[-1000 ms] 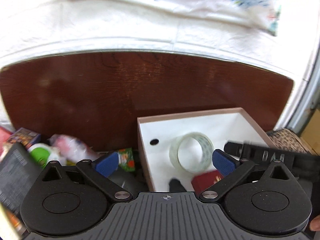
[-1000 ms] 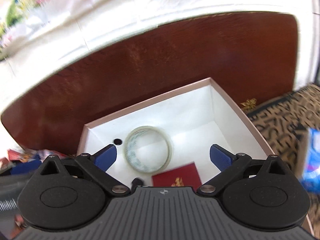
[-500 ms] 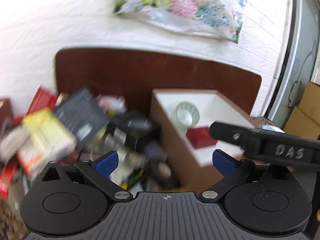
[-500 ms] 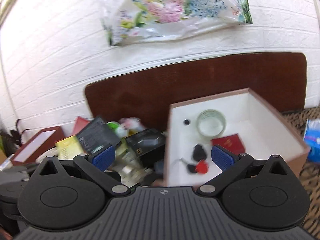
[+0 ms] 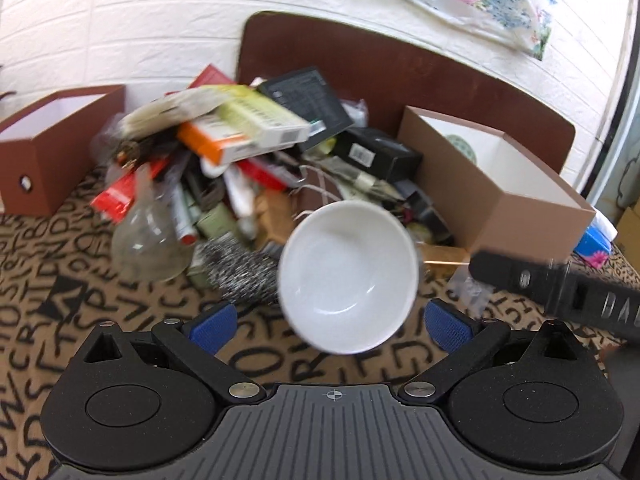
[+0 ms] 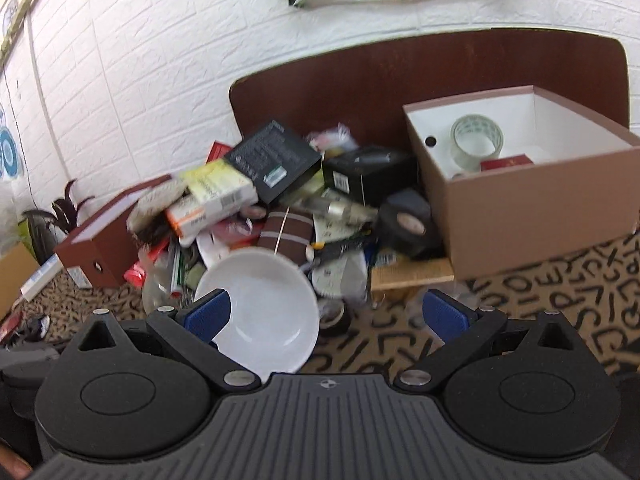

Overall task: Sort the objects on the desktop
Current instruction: 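Withdraw the left tool from the tan box back to the pile, then grasp the rim of the white bowl with the left tool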

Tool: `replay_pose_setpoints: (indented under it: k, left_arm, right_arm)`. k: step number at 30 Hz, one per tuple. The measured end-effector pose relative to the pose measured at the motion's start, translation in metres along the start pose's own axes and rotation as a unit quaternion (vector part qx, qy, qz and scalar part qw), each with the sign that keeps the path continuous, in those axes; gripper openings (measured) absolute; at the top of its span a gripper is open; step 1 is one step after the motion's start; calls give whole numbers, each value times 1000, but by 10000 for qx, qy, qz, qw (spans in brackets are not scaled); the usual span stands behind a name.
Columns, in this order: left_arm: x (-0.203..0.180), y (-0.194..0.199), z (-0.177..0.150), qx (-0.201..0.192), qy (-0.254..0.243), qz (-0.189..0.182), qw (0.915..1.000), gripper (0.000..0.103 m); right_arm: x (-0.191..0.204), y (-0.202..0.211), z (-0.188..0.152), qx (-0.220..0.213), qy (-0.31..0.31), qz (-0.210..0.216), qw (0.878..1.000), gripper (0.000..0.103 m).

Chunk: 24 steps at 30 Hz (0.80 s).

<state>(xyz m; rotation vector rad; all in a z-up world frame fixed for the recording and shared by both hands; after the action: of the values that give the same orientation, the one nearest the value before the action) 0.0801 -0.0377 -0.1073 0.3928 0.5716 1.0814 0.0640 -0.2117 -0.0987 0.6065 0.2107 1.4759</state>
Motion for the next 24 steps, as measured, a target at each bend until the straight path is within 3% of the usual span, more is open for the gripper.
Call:
replay_pose_setpoints:
  k: [7, 12, 16, 19, 21, 24]
  left_arm:
    - [14, 4, -19, -140, -361, 156, 9991, 103]
    - [26, -3, -15, -122, -196, 67, 9997, 101]
    - [33, -18, -5, -183, -81, 48, 9998, 97]
    - [46, -26, -1, -173, 135, 90, 9997, 95]
    - [53, -32, 1, -125, 306, 37, 9994, 91]
    - [55, -42, 3, 25, 468, -194, 9987, 77]
  right_arm:
    - [8, 4, -28, -36, -47, -380, 9993, 102]
    - [4, 6, -28, -330, -86, -778, 9964, 102]
    - [2, -14, -23, -208, 154, -1053, 9941, 93]
    - [-5, -25, -22, -148, 188, -1170, 9928, 93]
    - [-6, -34, -23, -26, 123, -1109, 9938, 88]
    - [4, -49, -25, 108, 280, -873, 9957, 79]
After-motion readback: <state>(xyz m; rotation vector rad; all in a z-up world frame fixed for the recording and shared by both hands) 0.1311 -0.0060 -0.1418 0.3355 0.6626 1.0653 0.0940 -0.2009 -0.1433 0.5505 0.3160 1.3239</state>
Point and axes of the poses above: each gripper's, at about its wrist camera, not at the fingertips, and y roughly against the way its jaws point, x to its left, z to its top, the point moved 6 cm from there along -y, roughly the way its jaws point, and after that the axes turned 5 degrees about -z, right-handed, at the moved point
